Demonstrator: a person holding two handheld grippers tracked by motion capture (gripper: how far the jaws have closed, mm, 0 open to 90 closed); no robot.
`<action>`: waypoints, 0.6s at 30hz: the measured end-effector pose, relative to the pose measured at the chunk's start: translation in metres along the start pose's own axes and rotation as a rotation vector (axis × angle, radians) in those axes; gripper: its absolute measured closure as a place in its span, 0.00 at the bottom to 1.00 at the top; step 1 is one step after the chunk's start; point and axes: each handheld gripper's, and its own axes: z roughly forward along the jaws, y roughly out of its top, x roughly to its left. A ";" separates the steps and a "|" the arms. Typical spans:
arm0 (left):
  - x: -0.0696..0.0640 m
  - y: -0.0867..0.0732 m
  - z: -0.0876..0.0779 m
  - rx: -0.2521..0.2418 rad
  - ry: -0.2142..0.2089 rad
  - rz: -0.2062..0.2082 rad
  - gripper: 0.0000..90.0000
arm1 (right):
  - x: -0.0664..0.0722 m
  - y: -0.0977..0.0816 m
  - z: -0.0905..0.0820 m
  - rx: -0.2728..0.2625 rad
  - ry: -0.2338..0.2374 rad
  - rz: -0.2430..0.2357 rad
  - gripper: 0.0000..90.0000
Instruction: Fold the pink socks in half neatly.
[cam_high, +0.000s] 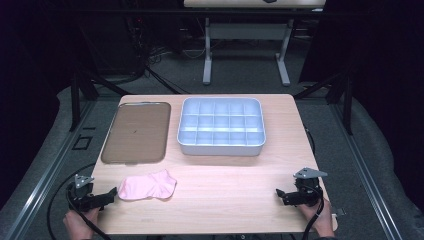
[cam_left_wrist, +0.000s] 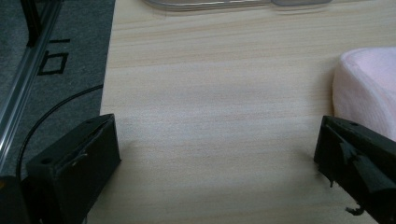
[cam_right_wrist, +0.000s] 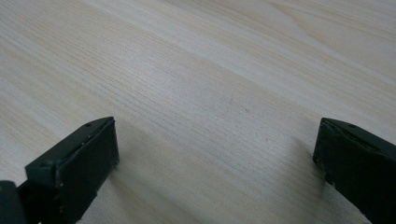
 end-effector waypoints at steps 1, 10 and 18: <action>0.000 0.000 0.000 -0.001 -0.001 -0.001 0.00 | 0.000 0.000 0.000 -0.002 -0.002 -0.001 0.00; 0.004 0.008 -0.010 0.018 -0.013 -0.042 0.00 | 0.000 0.000 0.000 -0.001 0.001 0.000 0.00; -0.020 0.032 -0.038 -0.044 -0.071 -0.014 0.00 | 0.000 0.000 0.000 -0.004 -0.002 0.001 0.00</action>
